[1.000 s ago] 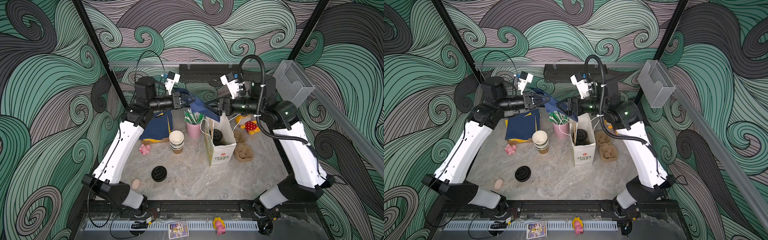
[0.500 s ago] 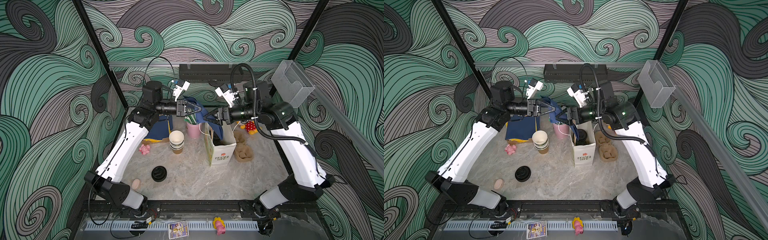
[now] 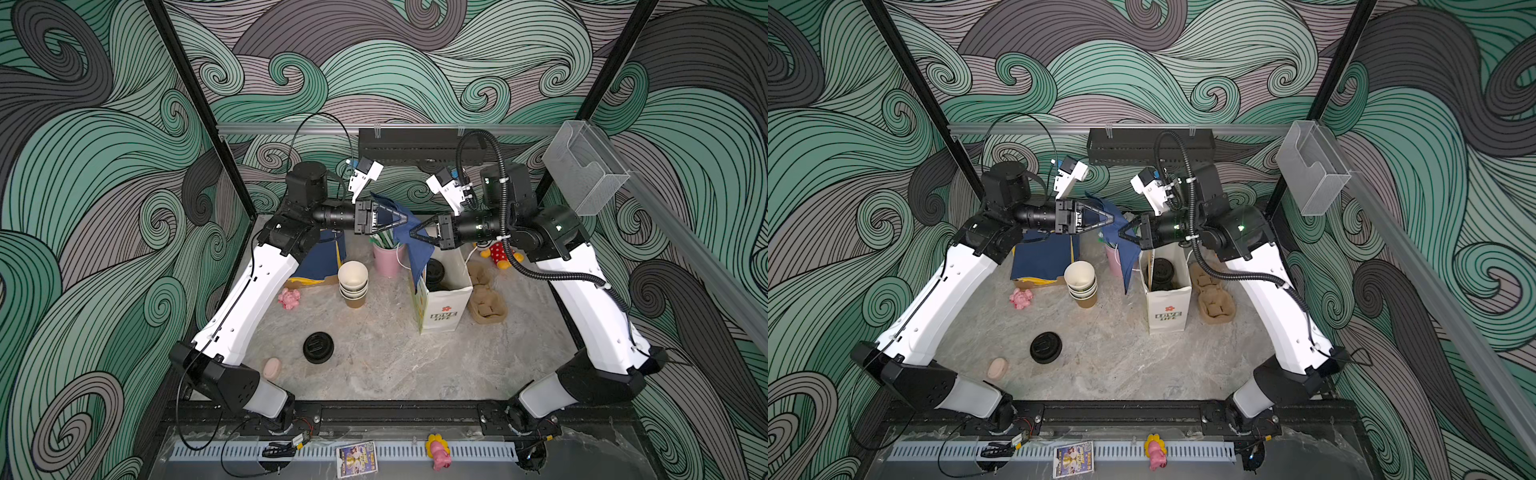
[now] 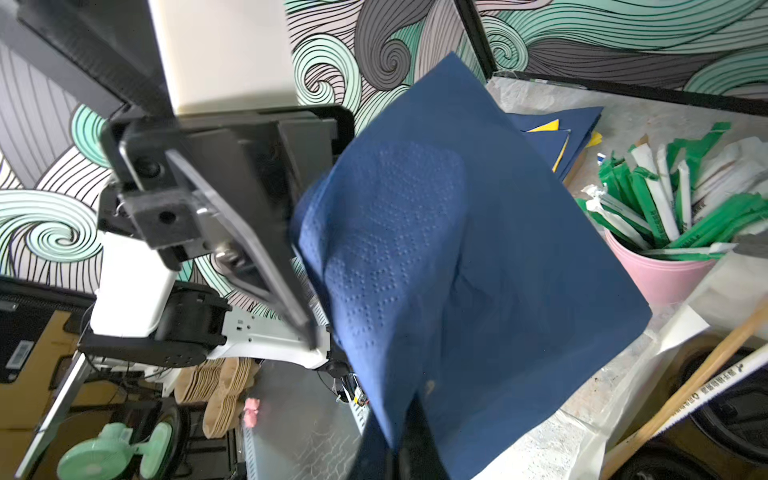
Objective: Pack the takeout coffee
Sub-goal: 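Carry the napkin over the bag with the right gripper while the left gripper withdraws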
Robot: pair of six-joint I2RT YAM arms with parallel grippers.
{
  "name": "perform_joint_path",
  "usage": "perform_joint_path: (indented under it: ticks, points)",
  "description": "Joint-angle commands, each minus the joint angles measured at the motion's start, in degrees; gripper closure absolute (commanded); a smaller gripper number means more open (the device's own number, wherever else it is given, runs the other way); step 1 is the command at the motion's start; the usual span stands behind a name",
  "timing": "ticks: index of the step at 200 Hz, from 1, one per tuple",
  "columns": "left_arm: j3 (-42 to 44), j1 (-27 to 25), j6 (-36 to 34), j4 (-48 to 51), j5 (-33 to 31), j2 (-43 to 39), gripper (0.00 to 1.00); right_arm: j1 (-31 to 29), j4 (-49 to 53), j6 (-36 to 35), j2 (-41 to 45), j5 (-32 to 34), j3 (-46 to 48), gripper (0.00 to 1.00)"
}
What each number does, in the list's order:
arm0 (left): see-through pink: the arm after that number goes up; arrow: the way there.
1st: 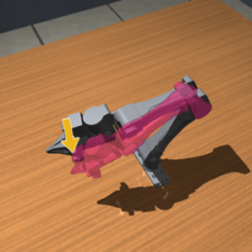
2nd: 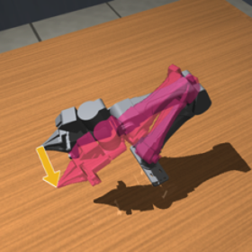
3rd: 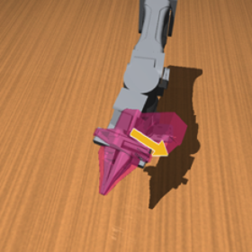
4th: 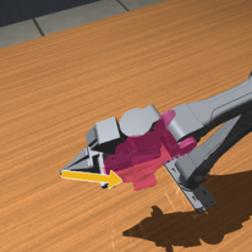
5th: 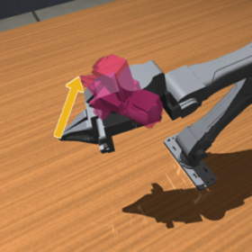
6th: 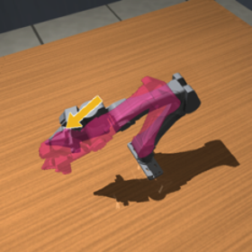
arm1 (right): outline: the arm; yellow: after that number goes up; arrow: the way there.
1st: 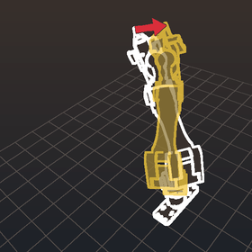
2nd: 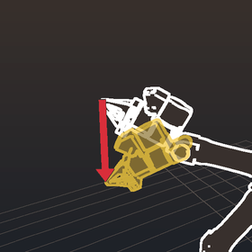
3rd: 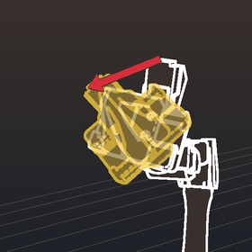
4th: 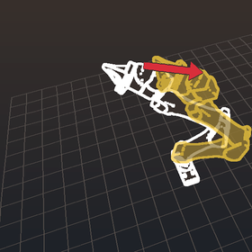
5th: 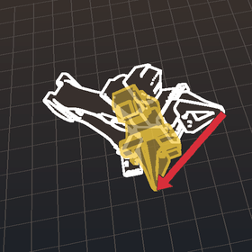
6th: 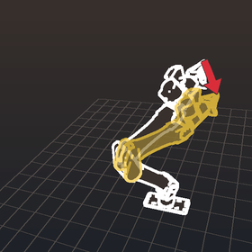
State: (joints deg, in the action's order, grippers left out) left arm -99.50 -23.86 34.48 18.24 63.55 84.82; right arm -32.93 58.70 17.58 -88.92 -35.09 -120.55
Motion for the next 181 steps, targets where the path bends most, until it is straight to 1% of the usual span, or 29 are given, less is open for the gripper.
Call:
perform_joint_path:
  ticks: [1,5,7,10,14,37,47,56,81,101,131,149,181]
  points:
    - [-1.2,-0.4,-3.8,-1.5,-8.6,-3.0,0.44,-0.2,0.3,-0.2,2.8,5.7,-0.9,1.0]
    - [-1.1,-0.3,-4.6,-1.5,-11.5,-3.0,0.39,-0.3,0.7,-0.1,3.1,6.9,-1.3,1.0]
    - [-1.0,-0.3,-4.9,-1.4,-13.1,-3.0,0.33,-0.2,0.9,0.0,3.4,7.4,-1.5,1.0]
    - [-0.8,-0.4,-5.2,-1.5,-15.4,-4.7,0.27,-0.2,1.2,0.1,3.6,8.4,-1.7,1.0]
    - [-0.6,-0.3,-5.7,-1.5,-18.4,-5.3,0.24,-0.2,1.7,0.4,3.9,9.4,-2.0,1.0]
    - [2.1,-0.4,-6.4,-0.6,-36.2,-8.1,0.2,-0.2,3.5,1.9,6.0,14.0,-2.9,1.0]
    - [3.1,-0.4,-6.3,1.4,-41.7,-8.6,0.2,-0.2,4.4,2.7,6.7,16.0,-2.5,1.0]
    - [4.1,-0.4,-5.6,3.3,-44.9,-8.6,0.2,-0.1,5.4,3.4,7.2,18.6,-2.0,1.0]
    - [6.3,-0.2,-3.6,7.6,-46.6,-7.8,0.2,-0.2,5.7,7.6,8.0,26.2,2.5,1.0]
    - [9.4,-0.2,-1.5,7.0,-46.4,-8.2,0.2,-0.1,5.3,9.4,6.5,27.0,4.5,1.0]
    - [12.6,-0.1,-0.4,7.3,-46.8,-9.1,0.2,0.9,5.2,11.8,4.4,28.6,8.2,1.0]
    - [14.2,0.0,0.3,7.3,-47.0,-9.7,0.2,1.5,5.2,13.0,3.4,30.9,10.8,1.0]
    - [16.5,0.1,0.8,7.5,-48.0,-10.7,0.21,1.6,5.5,13.8,2.4,36.9,15.3,1.0]
